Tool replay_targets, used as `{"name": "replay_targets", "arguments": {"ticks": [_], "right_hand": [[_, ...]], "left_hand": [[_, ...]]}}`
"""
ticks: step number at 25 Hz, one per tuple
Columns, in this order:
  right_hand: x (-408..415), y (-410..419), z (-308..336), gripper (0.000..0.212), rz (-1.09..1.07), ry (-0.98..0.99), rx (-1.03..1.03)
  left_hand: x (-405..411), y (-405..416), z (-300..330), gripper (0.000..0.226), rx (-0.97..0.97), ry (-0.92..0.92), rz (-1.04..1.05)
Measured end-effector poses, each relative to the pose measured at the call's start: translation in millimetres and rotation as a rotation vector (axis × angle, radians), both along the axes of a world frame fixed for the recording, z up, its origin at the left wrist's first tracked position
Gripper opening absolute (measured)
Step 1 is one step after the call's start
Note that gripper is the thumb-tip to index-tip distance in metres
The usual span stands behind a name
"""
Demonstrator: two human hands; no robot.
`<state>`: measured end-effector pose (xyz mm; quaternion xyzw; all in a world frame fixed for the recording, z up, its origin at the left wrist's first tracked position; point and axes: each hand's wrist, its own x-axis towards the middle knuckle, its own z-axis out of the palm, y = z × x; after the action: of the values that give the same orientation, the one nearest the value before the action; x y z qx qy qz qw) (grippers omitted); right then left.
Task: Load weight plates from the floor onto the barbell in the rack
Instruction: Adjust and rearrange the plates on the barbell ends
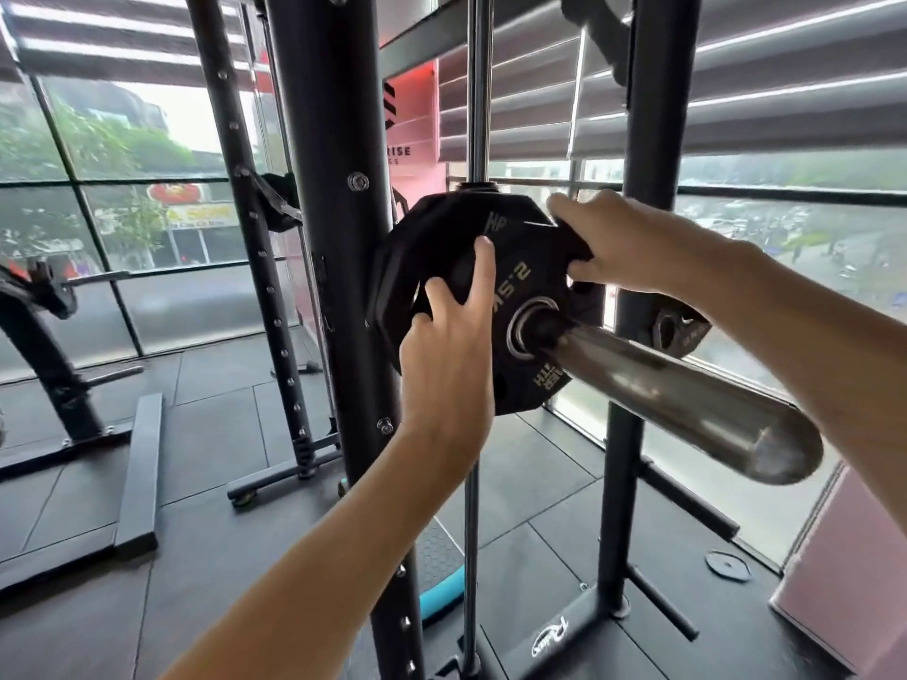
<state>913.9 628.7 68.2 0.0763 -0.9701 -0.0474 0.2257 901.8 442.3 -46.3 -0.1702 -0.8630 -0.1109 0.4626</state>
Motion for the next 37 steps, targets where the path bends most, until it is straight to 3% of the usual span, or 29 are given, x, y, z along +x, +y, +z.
{"name": "replay_targets", "arguments": {"ticks": [2,5,8,12,17,18,20,22,24,26,28,31,34,37], "right_hand": [[11.1,-2.4,6.7,0.047,-0.037,-0.011,0.025],[23.9,-14.1,16.5,0.042,-0.046,-0.082,0.056],[38.6,-32.9,26.1,0.047,-0.019,-0.259,0.031],[54.5,-44.5,48.7,0.063,0.077,-0.498,-0.217],[54.9,-35.9,54.0,0.044,0.127,-0.573,-0.424],[51.7,-35.1,51.1,0.04,0.119,-0.576,-0.41],[47.1,-34.3,49.2,0.038,0.085,-0.572,-0.352],[44.9,-33.7,55.9,0.041,0.078,-0.694,-0.372],[41.5,-36.6,67.0,0.048,0.148,-0.83,-0.471],[28.5,-40.0,73.5,0.043,0.175,-0.734,-0.596],[6.6,-47.5,69.3,0.028,0.072,-0.418,-0.618],[-30.1,-59.0,54.3,0.039,-0.134,-0.044,-0.357],[-48.6,-56.1,45.3,0.062,-0.267,-0.073,-0.167],[-51.9,-46.4,40.5,0.058,-0.291,-0.087,-0.209]], "left_hand": [[19.0,5.3,-7.0,0.127,0.002,0.003,-0.001],[48.0,10.0,-17.3,0.127,0.063,-0.07,-0.066],[65.7,10.2,-30.3,0.113,0.197,-0.192,-0.196],[69.7,6.3,-44.0,0.088,0.32,-0.28,-0.369],[63.1,-11.0,-41.2,0.067,0.428,-0.383,-0.633],[55.7,-22.2,-35.5,0.051,0.485,-0.367,-0.698],[24.3,-50.3,-20.0,0.015,0.616,-0.131,-0.734],[-22.3,-71.5,1.3,0.011,0.603,0.146,-0.625],[-65.3,-75.2,22.8,0.01,0.408,0.267,-0.558],[-90.1,-65.7,34.7,0.023,0.269,0.229,-0.602],[-100.6,-59.2,38.5,0.037,0.323,0.076,-0.725],[-109.5,-57.3,30.1,0.048,0.449,-0.047,-0.845],[-107.6,-48.1,16.1,0.05,0.448,-0.029,-0.868],[-99.7,-35.0,7.2,0.045,0.569,0.044,-0.886]]}}
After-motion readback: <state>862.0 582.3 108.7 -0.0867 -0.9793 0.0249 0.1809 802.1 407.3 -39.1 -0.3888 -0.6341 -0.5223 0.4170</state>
